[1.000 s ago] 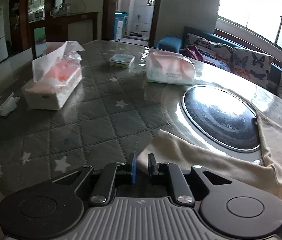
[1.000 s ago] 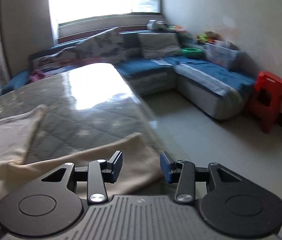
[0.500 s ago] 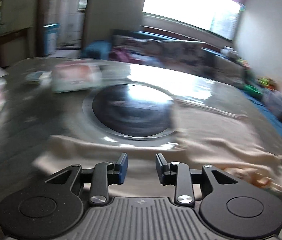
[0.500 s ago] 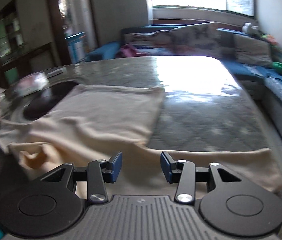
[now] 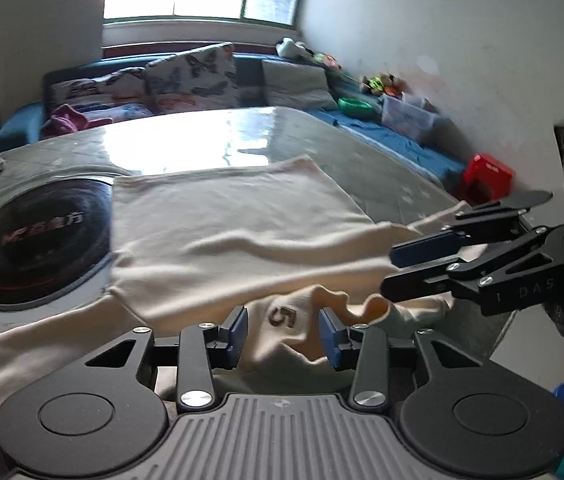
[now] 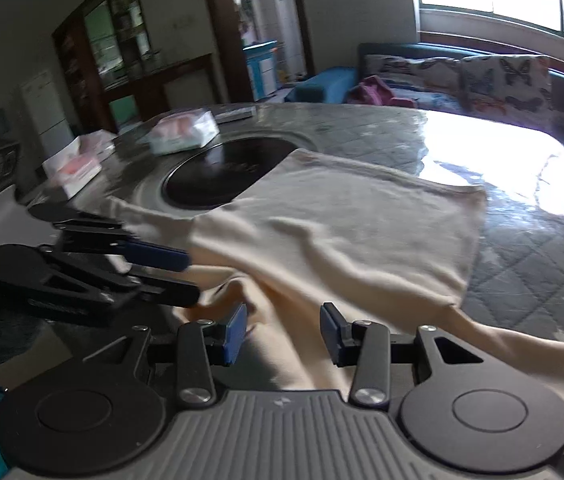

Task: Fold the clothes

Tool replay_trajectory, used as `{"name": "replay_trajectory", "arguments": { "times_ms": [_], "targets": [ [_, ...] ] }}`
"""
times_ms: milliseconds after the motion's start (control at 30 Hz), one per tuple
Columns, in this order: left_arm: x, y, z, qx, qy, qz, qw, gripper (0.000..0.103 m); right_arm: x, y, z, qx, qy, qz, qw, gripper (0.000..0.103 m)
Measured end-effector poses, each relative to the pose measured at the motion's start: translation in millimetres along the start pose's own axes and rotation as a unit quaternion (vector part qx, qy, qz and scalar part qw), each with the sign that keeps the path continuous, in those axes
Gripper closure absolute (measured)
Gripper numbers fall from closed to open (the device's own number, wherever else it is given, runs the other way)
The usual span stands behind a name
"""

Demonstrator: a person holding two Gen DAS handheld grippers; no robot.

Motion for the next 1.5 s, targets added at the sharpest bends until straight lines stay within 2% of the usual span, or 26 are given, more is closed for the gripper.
{"name": "replay_trajectory", "arguments": {
  "times_ms": [133,167,200,267,333,400,567,667,900,967,1033,1100,1233,1300,1500],
  "targets": [
    [-0.7,-7.4,-3.6,0.011,-0.008,0.003,0.9999,0.064,6.2,-10.6,-2.0,0.009,0.011,-0.001,1.0,0.064],
    [-0.3,-9.0,-4.9,0.013,-0.008,0.004,0.9999,0.068,7.5,-13.3,-2.5,0.011,0.014,-0.002,1.0,0.066],
    [0.0,-9.8,-5.9,0.014,-0.007,0.003,0.9999,0.081,8.8,-16.0,-2.9,0.013,0.016,-0.003,1.0,0.071],
    [0.3,-8.4,-7.2,0.012,-0.007,0.002,0.9999,0.087,11.5,-21.4,-3.8,0.017,0.022,-0.004,1.0,0.075],
    [0.1,-3.2,-7.5,0.004,-0.011,0.005,0.9999,0.092,12.9,-25.4,-6.9,0.022,0.029,-0.012,0.999,0.087],
    [-1.3,4.7,-6.2,-0.009,-0.012,0.001,0.9999,0.094,15.1,-25.1,-10.4,0.027,0.035,-0.013,0.999,0.094],
    [-7.1,25.4,-7.9,-0.026,-0.03,-0.015,0.9991,0.094,26.4,-17.6,-22.0,0.048,0.056,0.009,0.997,0.097],
    [-8.9,29.6,-16.5,-0.016,-0.034,-0.027,0.9989,0.094,33.1,-13.0,-29.1,0.061,0.069,0.022,0.996,0.1],
    [-10.1,25.0,-33.2,0.019,-0.038,-0.047,0.998,0.094,48.5,-1.9,-45.6,0.091,0.099,0.052,0.99,0.1],
    [-6.7,32.0,-27.1,0.006,-0.041,-0.044,0.9982,0.093,51.7,3.1,-45.7,0.093,0.103,0.061,0.988,0.099],
    [-1.6,37.7,-18.5,-0.01,-0.04,-0.039,0.9984,0.093,45.3,2.7,-37.5,0.082,0.094,0.054,0.991,0.093],
    [5.4,40.9,-7.4,-0.027,-0.031,-0.033,0.9986,0.093,37.4,0.5,-29.4,0.069,0.084,0.044,0.993,0.093],
    [12.9,22.9,7.7,-0.035,-0.006,-0.012,0.9993,0.093,21.4,-3.7,-13.4,0.045,0.064,0.023,0.997,0.092],
    [12.5,7.5,8.5,-0.027,0.008,-0.017,0.9995,0.093,13.4,-5.7,-5.4,0.033,0.054,0.013,0.998,0.092],
    [1.5,-27.8,-3.9,0.013,0.005,-0.041,0.999,0.093,15.4,-37.2,-19.1,0.059,0.049,0.025,0.997,0.092]
  ]
}}
Point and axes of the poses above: each gripper's, at about its wrist camera, not at the fingertips, and y roughly against the way its jaws point, x to its left, z to its top, the point moved 6 cm from there along -y, roughly the way its jaws point, and after that the axes turned 5 degrees about -y, right-handed, at the moved point
